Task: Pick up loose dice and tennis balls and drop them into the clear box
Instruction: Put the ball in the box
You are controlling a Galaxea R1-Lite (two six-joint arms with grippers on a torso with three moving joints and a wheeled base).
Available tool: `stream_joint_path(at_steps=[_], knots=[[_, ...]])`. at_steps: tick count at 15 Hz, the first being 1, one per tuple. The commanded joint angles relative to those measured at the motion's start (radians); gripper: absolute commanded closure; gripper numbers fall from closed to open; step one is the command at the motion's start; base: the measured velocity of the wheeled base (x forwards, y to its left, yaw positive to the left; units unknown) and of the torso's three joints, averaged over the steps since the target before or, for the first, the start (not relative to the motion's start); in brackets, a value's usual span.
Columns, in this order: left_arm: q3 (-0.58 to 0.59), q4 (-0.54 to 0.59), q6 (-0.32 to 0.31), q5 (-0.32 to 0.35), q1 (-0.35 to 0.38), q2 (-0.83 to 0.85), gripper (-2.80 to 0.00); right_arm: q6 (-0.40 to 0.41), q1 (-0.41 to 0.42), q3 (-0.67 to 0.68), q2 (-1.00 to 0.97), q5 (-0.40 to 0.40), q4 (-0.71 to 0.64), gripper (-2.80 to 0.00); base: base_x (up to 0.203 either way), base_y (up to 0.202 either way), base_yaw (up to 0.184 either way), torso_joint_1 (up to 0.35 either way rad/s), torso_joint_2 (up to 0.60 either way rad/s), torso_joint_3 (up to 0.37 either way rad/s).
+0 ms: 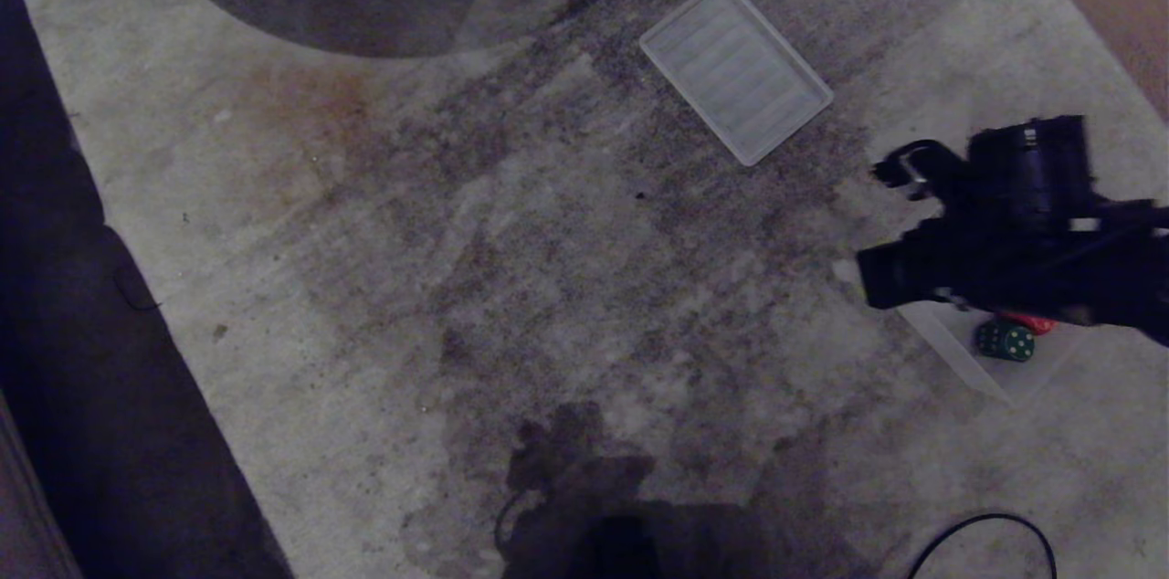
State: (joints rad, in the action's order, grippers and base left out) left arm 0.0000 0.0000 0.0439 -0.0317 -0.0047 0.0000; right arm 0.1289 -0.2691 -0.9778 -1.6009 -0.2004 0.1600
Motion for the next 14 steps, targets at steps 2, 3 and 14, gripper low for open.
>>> stream_joint_path(at_steps=[2, 3, 14], knots=[[0.002, 0.000, 0.001, -0.001, 0.000, 0.002, 0.00, -0.021, 0.100, 0.278, 0.586, 0.026, -0.158, 0.00, 0.000, 0.000, 0.000, 0.000, 0.00, 0.000], [0.002, 0.000, 0.001, -0.001, 0.000, 0.002, 0.00, -0.027, 0.142, 0.368, 0.704, 0.047, -0.195, 0.00, 0.000, 0.000, 0.000, 0.000, 0.00, 0.000], [0.002, 0.000, 0.001, -0.001, 0.000, 0.002, 0.00, -0.127, 0.350, 0.957, 1.315, 0.216, -0.122, 0.00, 0.000, 0.000, 0.000, 0.000, 0.00, 0.000]])
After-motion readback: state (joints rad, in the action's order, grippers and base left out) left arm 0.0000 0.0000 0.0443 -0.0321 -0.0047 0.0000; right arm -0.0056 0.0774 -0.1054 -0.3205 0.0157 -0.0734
